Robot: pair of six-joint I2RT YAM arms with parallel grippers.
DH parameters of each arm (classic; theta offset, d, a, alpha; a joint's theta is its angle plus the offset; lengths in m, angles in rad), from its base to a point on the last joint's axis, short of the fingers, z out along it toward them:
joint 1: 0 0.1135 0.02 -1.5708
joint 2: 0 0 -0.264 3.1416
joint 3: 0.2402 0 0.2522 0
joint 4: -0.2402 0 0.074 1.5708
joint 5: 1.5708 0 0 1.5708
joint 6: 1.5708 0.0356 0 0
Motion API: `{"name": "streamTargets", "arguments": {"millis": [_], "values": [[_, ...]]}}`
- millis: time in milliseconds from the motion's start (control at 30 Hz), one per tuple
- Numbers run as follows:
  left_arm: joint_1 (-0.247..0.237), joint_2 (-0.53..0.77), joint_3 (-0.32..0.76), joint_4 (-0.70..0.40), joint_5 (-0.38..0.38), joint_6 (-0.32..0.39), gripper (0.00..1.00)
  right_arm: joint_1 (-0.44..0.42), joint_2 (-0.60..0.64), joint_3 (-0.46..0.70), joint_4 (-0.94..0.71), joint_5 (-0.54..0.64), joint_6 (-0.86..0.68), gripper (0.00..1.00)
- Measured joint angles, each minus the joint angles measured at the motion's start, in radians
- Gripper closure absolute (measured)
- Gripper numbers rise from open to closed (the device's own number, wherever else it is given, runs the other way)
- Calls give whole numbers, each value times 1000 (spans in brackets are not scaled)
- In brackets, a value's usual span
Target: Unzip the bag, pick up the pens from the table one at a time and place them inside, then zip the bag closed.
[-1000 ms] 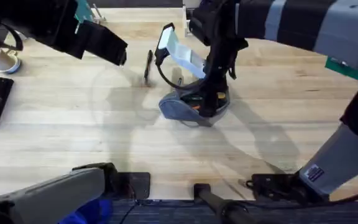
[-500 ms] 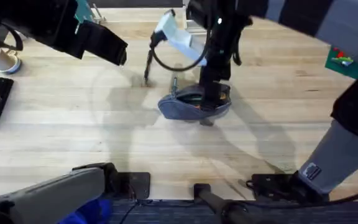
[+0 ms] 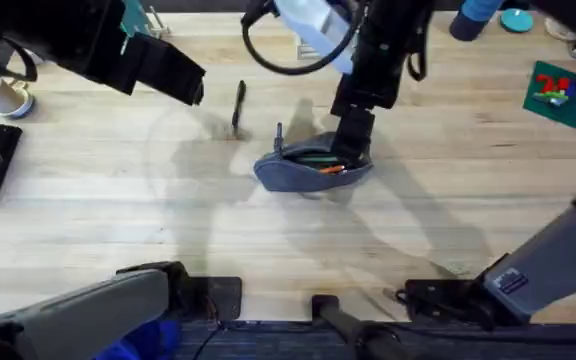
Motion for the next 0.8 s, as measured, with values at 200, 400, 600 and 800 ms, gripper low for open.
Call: {"name": "streamTargets", "arguments": {"millis": [200, 400, 600, 800], "values": [[0, 0, 0, 0, 0, 0, 6, 0, -71, -3, -9, 24, 66, 3], [0, 0, 0, 0, 0, 0, 6, -3, -190, -139, 47, 31, 125, 3], [0, 0, 0, -18, 5, -25, 6, -57, -353, -335, 135, 34, 194, 3], [0, 0, 0, 9, 6, -106, 6, -156, -476, -397, 143, 37, 263, 3]]}}
